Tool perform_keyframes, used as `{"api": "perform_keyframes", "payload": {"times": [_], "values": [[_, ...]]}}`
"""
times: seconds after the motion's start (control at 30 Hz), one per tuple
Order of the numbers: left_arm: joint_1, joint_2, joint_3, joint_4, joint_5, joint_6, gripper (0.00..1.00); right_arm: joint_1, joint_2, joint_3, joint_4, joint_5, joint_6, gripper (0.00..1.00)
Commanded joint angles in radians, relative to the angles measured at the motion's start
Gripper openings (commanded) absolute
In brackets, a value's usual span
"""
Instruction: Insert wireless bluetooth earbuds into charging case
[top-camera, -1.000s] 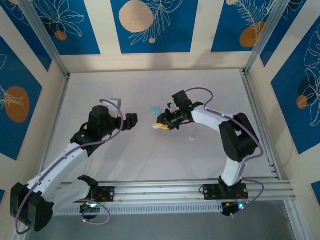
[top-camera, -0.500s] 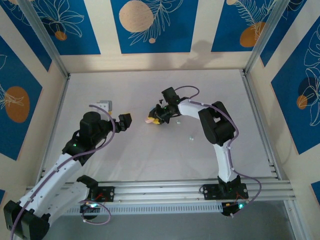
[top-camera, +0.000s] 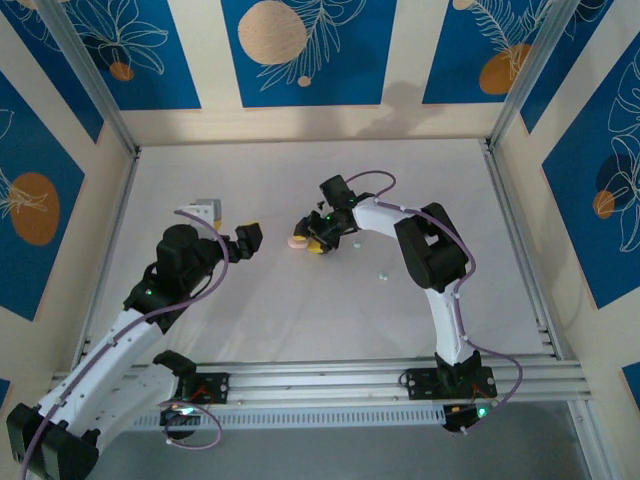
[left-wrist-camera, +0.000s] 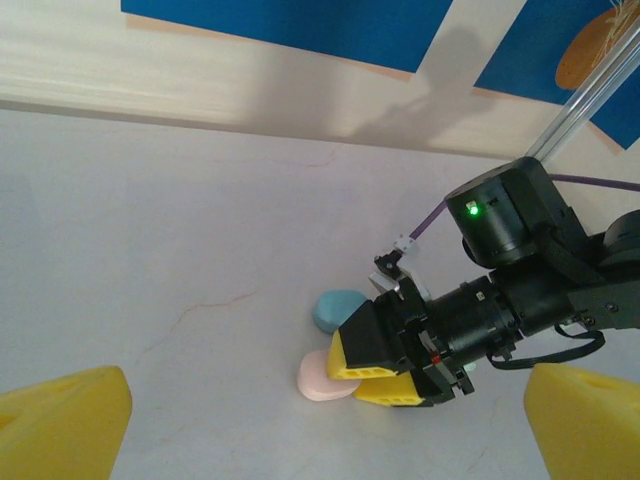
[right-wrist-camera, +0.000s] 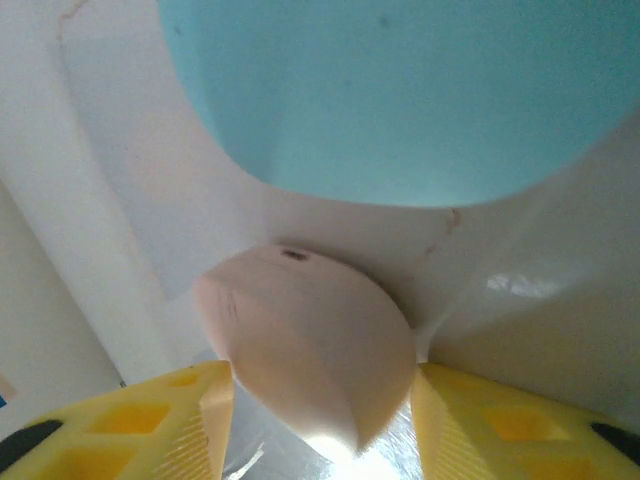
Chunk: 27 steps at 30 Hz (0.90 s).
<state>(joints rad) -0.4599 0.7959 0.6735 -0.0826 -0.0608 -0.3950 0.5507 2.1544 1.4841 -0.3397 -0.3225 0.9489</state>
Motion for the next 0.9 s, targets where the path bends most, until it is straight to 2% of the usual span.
{"api": "perform_keyframes", "payload": {"times": [0.0,0.1,0.23,0.33,0.4,0.53,0.6,0.7,0.8,0.87], "values": [[0.007,0.007,-0.003,0.044,0.011,-0.018,1.00,0.007,-0.085,-0.017,-0.096,0.055,-0.045,0.56],[0.007,0.019,0.001,0.046,0.024,-0.023,1.00,0.000,-0.144,-0.024,-0.155,0.101,-0.090,0.60],[0.006,0.033,0.014,0.042,0.043,-0.024,1.00,-0.046,-0.304,-0.058,-0.228,0.245,-0.210,0.61],[0.006,0.052,0.016,0.060,0.071,-0.026,1.00,-0.136,-0.442,-0.145,-0.219,0.414,-0.294,0.62],[0.006,0.072,0.016,0.081,0.097,-0.037,1.00,-0.227,-0.511,-0.223,-0.180,0.462,-0.336,0.65],[0.004,0.121,0.005,0.172,0.193,-0.052,1.00,-0.495,-0.498,-0.254,-0.194,0.325,-0.390,0.66],[0.004,0.146,0.005,0.207,0.232,-0.077,1.00,-0.585,-0.461,-0.237,-0.216,0.277,-0.414,0.66],[0.005,0.188,0.029,0.195,0.277,-0.106,1.00,-0.654,-0.403,-0.220,-0.219,0.238,-0.476,0.66],[0.004,0.214,0.048,0.193,0.329,-0.118,1.00,-0.675,-0.343,-0.184,-0.247,0.298,-0.538,0.67],[0.003,0.220,0.045,0.203,0.342,-0.125,1.00,-0.687,-0.301,-0.167,-0.242,0.287,-0.575,0.68]]}}
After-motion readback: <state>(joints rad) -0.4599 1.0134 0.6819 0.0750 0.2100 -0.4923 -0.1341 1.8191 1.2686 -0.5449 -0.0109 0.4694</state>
